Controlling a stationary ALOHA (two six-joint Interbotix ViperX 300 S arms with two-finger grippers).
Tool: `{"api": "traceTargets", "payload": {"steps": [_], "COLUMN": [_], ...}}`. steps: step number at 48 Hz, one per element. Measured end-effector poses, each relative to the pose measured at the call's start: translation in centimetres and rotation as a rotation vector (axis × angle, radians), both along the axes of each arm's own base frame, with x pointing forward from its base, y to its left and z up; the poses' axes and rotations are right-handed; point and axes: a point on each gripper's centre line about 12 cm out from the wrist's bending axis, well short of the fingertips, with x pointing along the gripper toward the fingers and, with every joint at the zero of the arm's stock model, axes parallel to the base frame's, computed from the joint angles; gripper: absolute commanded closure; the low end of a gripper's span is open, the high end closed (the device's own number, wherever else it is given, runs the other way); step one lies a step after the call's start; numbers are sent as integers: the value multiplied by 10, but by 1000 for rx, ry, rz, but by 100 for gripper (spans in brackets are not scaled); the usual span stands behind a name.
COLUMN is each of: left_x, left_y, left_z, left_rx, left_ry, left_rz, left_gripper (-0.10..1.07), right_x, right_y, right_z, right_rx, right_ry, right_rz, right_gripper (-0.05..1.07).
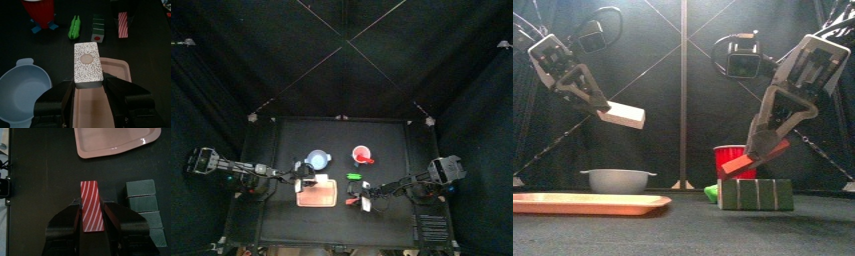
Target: Place salmon below green sushi roll
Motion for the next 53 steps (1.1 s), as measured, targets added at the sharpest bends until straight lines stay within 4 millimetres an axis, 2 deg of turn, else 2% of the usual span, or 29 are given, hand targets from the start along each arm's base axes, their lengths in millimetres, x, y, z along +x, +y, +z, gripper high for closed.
{"api": "traceTargets", "payload": {"steps": [15, 32, 53], "left_x": [0, 0, 0], "left_y": [0, 0, 0], "left_z": [0, 0, 0], "left_rx": [0, 0, -1], "left_ry": [0, 0, 0], "left_rz": [0, -2, -1], "left_gripper": [55, 55, 55], "right_x": [6, 6, 6], "right_y": [0, -3, -4], "right_z": [-9, -11, -11], "right_rx": [-19, -43, -46], "right_ry": [67, 138, 152], "right_rz": [-9, -23, -27], "right_gripper": [46, 32, 20]}}
